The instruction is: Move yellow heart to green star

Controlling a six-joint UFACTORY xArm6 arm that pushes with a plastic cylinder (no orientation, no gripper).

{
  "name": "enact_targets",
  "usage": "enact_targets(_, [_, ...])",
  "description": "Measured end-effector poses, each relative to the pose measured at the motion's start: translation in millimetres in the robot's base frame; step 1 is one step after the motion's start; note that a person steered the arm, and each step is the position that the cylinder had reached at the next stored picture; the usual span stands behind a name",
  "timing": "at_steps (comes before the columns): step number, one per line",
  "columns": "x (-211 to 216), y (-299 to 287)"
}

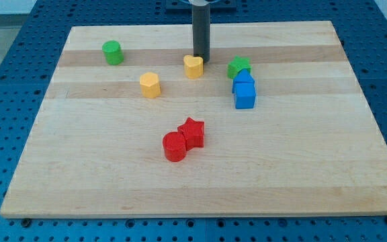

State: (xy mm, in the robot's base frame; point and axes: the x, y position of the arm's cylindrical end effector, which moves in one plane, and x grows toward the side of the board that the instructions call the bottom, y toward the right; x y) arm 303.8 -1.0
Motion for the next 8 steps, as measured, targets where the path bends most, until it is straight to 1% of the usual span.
enact_targets(1, [-11,-8])
enact_targets(2, [-12,-29])
enact_targets(4, [-4,-77])
enact_targets(5, [17,-81])
enact_targets(6, [28,-67])
enact_targets(8, [28,-40])
